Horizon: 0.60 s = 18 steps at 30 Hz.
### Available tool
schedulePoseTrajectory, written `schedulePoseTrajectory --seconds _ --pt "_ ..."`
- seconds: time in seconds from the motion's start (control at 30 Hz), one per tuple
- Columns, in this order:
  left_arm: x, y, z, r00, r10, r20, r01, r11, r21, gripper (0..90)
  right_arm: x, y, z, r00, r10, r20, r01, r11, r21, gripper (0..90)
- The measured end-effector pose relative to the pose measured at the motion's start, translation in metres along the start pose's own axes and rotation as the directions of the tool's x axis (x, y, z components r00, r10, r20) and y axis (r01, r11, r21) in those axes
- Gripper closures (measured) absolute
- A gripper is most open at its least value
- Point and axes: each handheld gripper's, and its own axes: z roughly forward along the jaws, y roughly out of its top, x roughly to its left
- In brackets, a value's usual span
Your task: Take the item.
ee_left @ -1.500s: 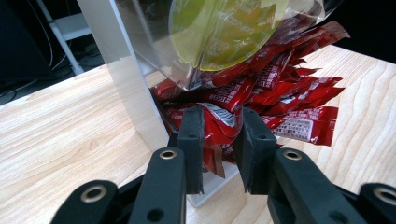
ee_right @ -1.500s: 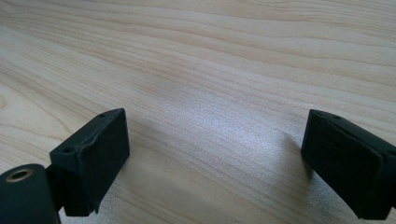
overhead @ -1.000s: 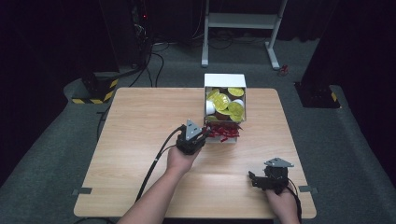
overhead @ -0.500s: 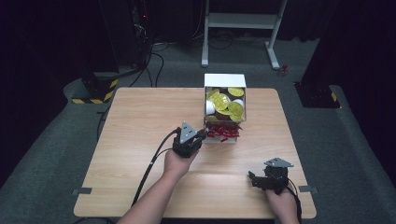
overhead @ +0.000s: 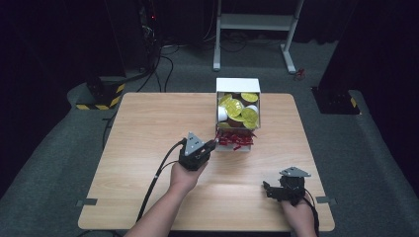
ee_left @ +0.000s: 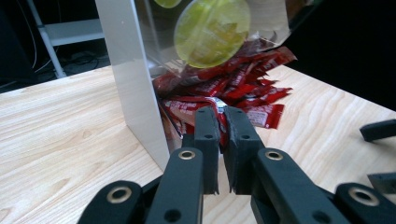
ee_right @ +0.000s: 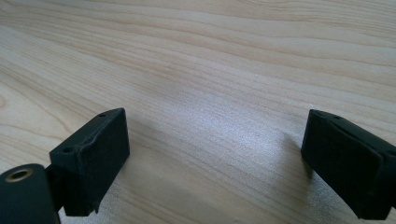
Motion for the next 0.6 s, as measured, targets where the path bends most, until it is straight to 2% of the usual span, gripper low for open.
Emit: schedulePoseTrajectory --seconds 0.17,0.6 --pt "-0.001 0.004 -0.01 0.9997 -0.011 0.021 0.012 0.9994 -0.031 85.2 0.0 0.0 0.0 1.0 0.0 0.0 0.0 1.0 0.0 7.7" --pt "-0.002 0.003 -0.029 0.9981 -0.03 0.054 0.034 0.9963 -0.079 85.8 0.001 0.0 0.0 0.9998 -0.014 -0.016 0.014 1.0 0.001 7.7"
